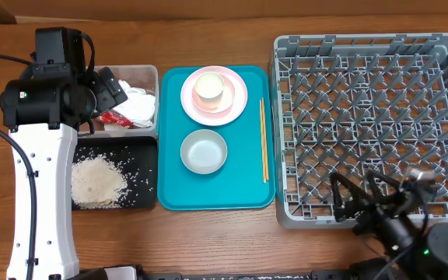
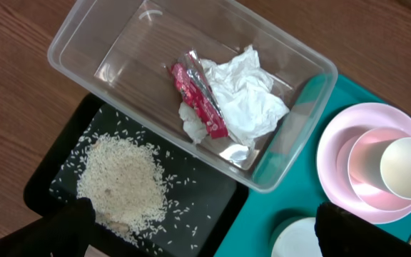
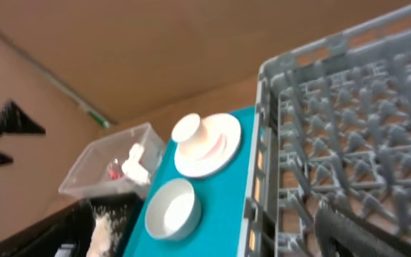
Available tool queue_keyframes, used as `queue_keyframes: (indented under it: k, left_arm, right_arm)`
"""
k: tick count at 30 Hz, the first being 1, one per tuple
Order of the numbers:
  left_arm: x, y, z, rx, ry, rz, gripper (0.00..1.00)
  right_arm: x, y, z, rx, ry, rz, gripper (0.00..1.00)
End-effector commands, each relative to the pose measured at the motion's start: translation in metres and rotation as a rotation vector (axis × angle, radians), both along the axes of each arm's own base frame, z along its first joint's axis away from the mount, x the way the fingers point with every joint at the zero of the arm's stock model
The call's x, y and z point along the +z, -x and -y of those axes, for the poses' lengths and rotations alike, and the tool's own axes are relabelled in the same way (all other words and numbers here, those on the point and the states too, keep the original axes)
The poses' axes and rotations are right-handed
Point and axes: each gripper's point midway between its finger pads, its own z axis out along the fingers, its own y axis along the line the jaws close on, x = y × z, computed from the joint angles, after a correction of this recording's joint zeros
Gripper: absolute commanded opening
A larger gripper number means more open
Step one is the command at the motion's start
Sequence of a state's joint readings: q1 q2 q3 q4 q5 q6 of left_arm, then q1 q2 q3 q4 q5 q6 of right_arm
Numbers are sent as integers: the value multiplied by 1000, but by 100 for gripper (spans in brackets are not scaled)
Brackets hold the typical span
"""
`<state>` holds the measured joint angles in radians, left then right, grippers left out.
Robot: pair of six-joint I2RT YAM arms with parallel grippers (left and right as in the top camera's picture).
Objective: Sort waste into correct bins and load items into the dishwasher
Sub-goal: 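Reach the right gripper over the rack toward the wooden chopsticks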
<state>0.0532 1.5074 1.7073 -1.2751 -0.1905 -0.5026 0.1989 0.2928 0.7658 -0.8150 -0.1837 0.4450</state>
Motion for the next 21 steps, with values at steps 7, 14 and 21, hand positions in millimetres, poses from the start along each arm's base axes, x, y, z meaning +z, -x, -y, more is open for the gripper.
queue_keyframes:
  k: [7,14,21]
  left_arm:
    - [0,-1,0,3,5,0,100]
    - [0,-1,0,3,5,0,100]
    - [0,-1,0,3,5,0,100]
  right_arm:
    - [64,19,12,59,280,-475,100]
    - [81,-7,-24,204,176,-522,88]
    - [51,-25,-19,111,153,-717,68]
